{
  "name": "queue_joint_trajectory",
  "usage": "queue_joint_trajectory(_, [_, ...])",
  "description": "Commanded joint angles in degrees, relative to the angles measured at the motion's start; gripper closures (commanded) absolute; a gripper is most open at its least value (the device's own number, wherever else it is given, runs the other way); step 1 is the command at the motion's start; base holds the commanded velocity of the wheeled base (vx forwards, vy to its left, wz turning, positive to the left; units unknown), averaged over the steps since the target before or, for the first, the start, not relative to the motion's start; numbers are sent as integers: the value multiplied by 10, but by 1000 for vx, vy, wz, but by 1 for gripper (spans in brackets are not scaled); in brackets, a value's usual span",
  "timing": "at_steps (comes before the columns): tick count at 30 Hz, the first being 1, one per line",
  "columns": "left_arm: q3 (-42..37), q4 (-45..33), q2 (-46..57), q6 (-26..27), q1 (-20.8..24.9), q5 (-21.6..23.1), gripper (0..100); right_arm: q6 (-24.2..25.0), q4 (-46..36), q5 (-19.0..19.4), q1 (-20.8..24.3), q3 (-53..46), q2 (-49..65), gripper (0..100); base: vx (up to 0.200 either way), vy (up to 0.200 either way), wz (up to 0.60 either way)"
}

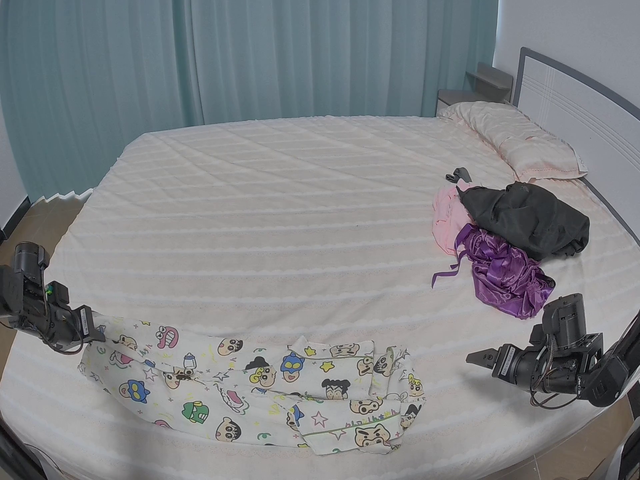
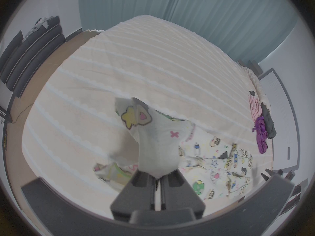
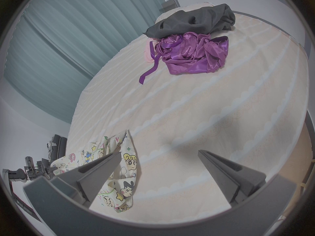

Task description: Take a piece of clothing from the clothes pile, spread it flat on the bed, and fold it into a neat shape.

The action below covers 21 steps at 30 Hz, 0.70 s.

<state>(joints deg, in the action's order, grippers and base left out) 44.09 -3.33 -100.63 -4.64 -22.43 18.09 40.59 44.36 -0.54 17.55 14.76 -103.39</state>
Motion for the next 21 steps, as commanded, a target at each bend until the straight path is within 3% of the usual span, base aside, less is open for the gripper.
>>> queue_joint_trajectory(1, [-4,-36,80,-71,103,-27,100,0,0,-1,0,0,1,0,0,0,0])
queue_joint_trajectory(7, [-3,-52,126,-199,266,-109,100,0,0,0,0,0,14,0,0,0,0])
queue_joint_trajectory(8, [-3,-51,127,-204,274,-115,100,0,0,0,0,0,14,0,0,0,0])
queue_joint_trajectory(14, [7,-48,120,-316,477,-201,100,0,0,0,0,0,18,0,0,0,0])
queue_joint_trajectory(15, [7,-48,120,-316,477,-201,100,0,0,0,0,0,18,0,0,0,0])
queue_joint_trajectory(18, [42,-46,76,-382,592,-242,100,0,0,0,1,0,18,0,0,0,0])
queue_joint_trajectory(20, [47,-46,72,-387,600,-245,100,0,0,0,1,-1,18,0,0,0,0])
queue_joint_trajectory(21, [78,-46,26,-425,658,-254,100,0,0,0,2,-2,18,0,0,0,0])
